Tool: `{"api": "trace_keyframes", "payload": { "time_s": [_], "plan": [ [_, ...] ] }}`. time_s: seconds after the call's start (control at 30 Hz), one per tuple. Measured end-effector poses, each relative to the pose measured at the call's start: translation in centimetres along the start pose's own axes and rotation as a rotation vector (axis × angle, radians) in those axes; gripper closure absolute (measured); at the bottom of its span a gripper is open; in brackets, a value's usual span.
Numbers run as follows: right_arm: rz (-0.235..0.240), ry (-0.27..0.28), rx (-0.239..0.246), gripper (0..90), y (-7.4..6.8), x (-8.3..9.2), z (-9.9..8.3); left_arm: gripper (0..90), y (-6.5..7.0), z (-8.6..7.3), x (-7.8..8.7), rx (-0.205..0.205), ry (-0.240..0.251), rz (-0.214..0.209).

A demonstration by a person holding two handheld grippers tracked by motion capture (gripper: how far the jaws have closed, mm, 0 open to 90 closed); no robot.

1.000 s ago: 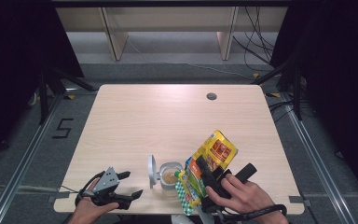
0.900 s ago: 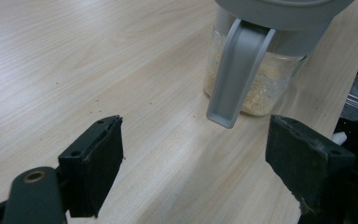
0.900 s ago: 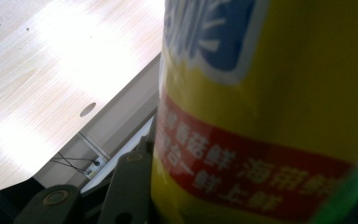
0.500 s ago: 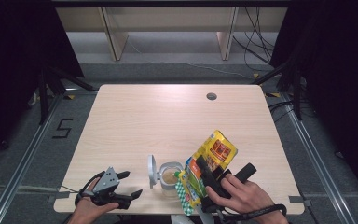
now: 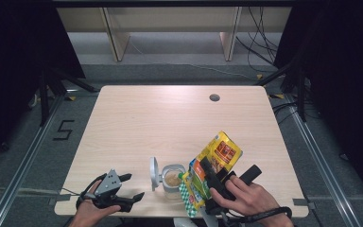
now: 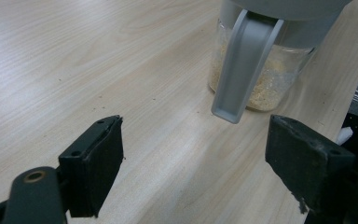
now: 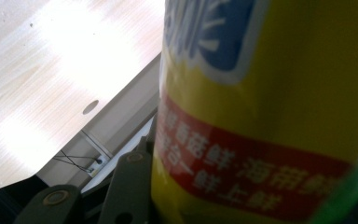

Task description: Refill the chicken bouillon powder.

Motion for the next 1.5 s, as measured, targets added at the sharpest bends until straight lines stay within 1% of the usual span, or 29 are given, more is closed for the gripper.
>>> {"api": "trace_keyframes", "payload": {
  "time_s": [0.03,0.07,0.1,0.13,0.17,0.23,0.27,0.33,0.43,0.5,0.53,0.57,0.6,0.67,0.7,0.73,0.83,0.87,0.9,0.97,1.03,1.07,1.1,1.17,1.2,1.3,1.37,1.47,1.5],
  "plan": [
    [0.000,-0.002,0.001,66.2,0.0,0.0,-0.1,18.7,-0.1,0.0,0.0,-0.007,0.001,0.001],
    [0.010,-0.004,-0.033,66.1,-0.2,0.1,0.0,18.7,-0.2,0.1,0.0,-0.023,0.001,0.005],
    [0.012,-0.001,-0.085,66.1,-0.5,0.1,0.2,18.7,-0.1,0.0,0.0,-0.006,0.000,0.009],
    [0.017,0.013,-0.229,66.1,-1.2,0.1,0.9,18.7,-0.1,0.0,0.0,-0.004,0.001,0.005],
    [0.018,0.012,-0.205,66.1,-1.0,0.1,0.8,18.7,-0.1,0.0,0.0,-0.004,0.001,0.007],
    [0.010,-0.003,-0.016,66.1,-0.1,0.1,0.0,18.7,-0.2,0.1,0.1,-0.032,-0.001,0.002],
    [0.009,0.002,-0.033,66.1,-0.2,0.0,0.0,18.7,-0.1,0.1,0.0,-0.024,0.001,-0.001],
    [0.015,-0.003,-0.031,66.1,-0.2,0.1,0.0,18.7,-0.1,0.0,0.0,-0.008,0.000,0.004],
    [0.007,0.002,-0.023,66.1,-0.1,0.0,0.0,18.7,-0.3,0.1,0.0,-0.039,-0.005,0.006],
    [0.016,-0.002,-0.029,66.1,-0.2,0.0,0.0,18.7,-0.3,0.1,0.0,-0.037,-0.005,0.006],
    [0.011,0.004,-0.026,66.2,-0.1,0.0,0.0,18.7,-0.2,0.0,-0.1,-0.031,-0.003,0.006],
    [0.011,0.005,-0.024,66.1,0.0,0.0,0.0,18.7,0.0,-0.2,-0.1,0.018,-0.016,0.003],
    [0.011,0.007,-0.023,66.1,0.0,-0.1,0.0,18.7,0.0,-0.2,-0.2,0.021,-0.007,0.003],
    [0.018,0.003,-0.031,66.2,-0.2,0.0,0.0,18.7,0.1,-0.1,-0.1,0.021,-0.008,0.002],
    [0.017,0.003,-0.033,66.2,-0.2,0.0,0.0,18.7,-0.1,-0.1,0.0,-0.008,-0.016,0.011],
    [0.020,0.004,-0.034,66.3,-0.2,-0.1,0.0,18.7,-0.2,0.0,0.0,-0.016,-0.013,0.005],
    [0.022,0.003,-0.037,66.3,-0.1,-0.1,-0.1,18.7,-0.2,0.0,0.0,-0.004,-0.006,0.003],
    [0.025,0.002,-0.018,66.3,0.0,-0.2,-0.2,18.7,0.0,-0.1,0.0,0.030,0.000,0.006],
    [0.020,0.009,-0.028,66.4,0.0,-0.3,-0.1,18.7,0.0,-0.1,0.0,0.027,0.000,0.005],
    [0.039,0.016,-0.033,66.4,0.0,-0.3,0.0,18.7,-0.2,-0.1,0.2,0.007,-0.015,0.011],
    [0.035,0.019,-0.033,66.4,0.0,-0.3,0.1,18.7,0.0,-0.1,0.1,0.034,0.007,0.006],
    [0.038,0.020,-0.032,66.4,0.0,-0.3,0.1,18.7,0.0,-0.1,0.1,0.027,0.002,0.011],
    [0.040,0.022,-0.030,66.4,0.1,-0.3,0.0,18.7,-0.3,0.0,0.2,-0.001,-0.011,0.017],
    [0.033,0.027,-0.010,66.5,0.3,-0.4,0.1,18.7,-0.3,0.0,0.1,-0.005,-0.006,0.010],
    [0.040,0.025,-0.015,66.5,0.2,-0.4,0.1,18.7,-0.2,-0.2,0.0,0.028,-0.005,0.015],
    [0.032,0.032,-0.014,66.5,0.2,-0.4,0.1,18.7,-0.2,-0.1,0.0,0.023,-0.004,0.013],
    [0.039,0.027,-0.029,66.5,0.0,-0.3,0.0,18.7,-0.2,-0.1,0.0,0.027,-0.002,0.013],
    [0.041,0.029,-0.029,66.5,0.1,-0.4,-0.1,18.7,-0.2,-0.1,0.0,0.026,-0.005,0.014],
    [0.032,0.031,-0.014,66.6,0.3,-0.5,-0.1,18.7,-0.2,-0.1,0.0,0.030,-0.003,0.014]
  ]
}}
Point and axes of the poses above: each handheld gripper's, and its own axes: x roughly backward along the jaws, z roughly out of its top, y roughly to its right, the point moved 2 cm from there along -x, roughly forward along the jaws, and after that the axes turned 13 degrees about x, right-handed, at the moved point
